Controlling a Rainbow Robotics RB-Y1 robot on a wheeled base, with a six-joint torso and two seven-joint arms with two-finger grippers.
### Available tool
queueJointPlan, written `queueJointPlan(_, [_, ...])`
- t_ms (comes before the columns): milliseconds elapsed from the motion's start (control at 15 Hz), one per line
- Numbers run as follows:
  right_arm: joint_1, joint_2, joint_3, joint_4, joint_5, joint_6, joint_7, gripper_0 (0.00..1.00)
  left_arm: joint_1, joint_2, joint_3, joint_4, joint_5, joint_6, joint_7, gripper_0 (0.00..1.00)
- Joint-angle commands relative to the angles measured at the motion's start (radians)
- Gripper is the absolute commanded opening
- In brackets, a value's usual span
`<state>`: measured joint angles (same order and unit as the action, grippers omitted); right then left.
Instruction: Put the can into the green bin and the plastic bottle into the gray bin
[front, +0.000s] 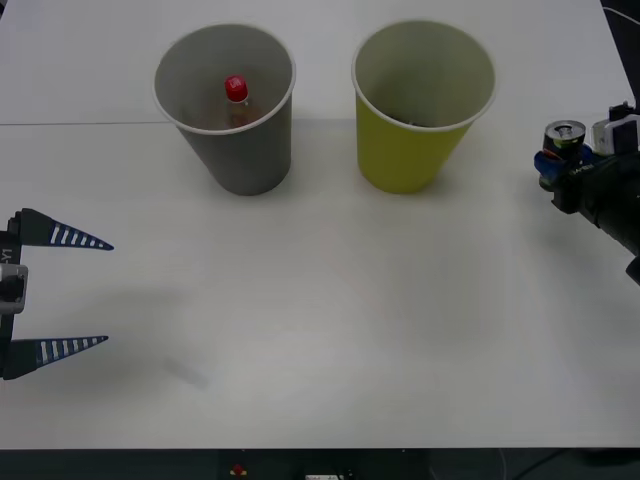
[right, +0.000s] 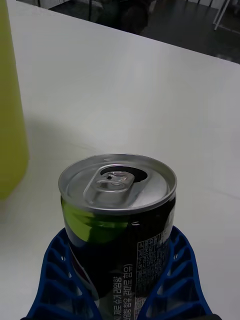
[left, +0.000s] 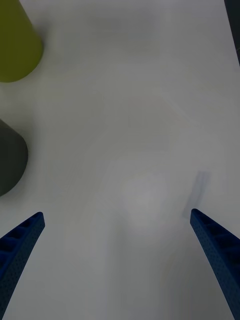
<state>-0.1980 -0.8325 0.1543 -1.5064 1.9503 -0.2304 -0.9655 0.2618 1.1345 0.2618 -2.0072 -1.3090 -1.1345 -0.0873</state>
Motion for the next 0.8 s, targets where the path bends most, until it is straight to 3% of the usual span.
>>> queueJointPlan(67, [0.092,-0.003,-0.187,-0.169,0.012,-0.259,0.018,0.0,0.0,0.0,0.0,0.0,0.0,0.0,0.0,1.0])
queueJointPlan(333, [0.155,0.023,-0.42,-0.337,-0.047,-0.621,0.001,0.0,0.0,0.0,0.0,0.0,0.0,0.0,0.0,1.0])
queueJointPlan(467, [0.154,0.055,-0.522,-0.407,-0.05,-0.797,-0.076,0.0,0.0,0.0,0.0,0.0,0.0,0.0,0.0,1.0])
queueJointPlan(667, [0.15,0.061,-0.576,-0.526,-0.028,-0.934,-0.297,0.0,0.0,0.0,0.0,0.0,0.0,0.0,0.0,1.0])
queueJointPlan(800, [0.12,0.061,-0.588,-0.569,-0.021,-1.001,-0.363,0.0,0.0,0.0,0.0,0.0,0.0,0.0,0.0,1.0])
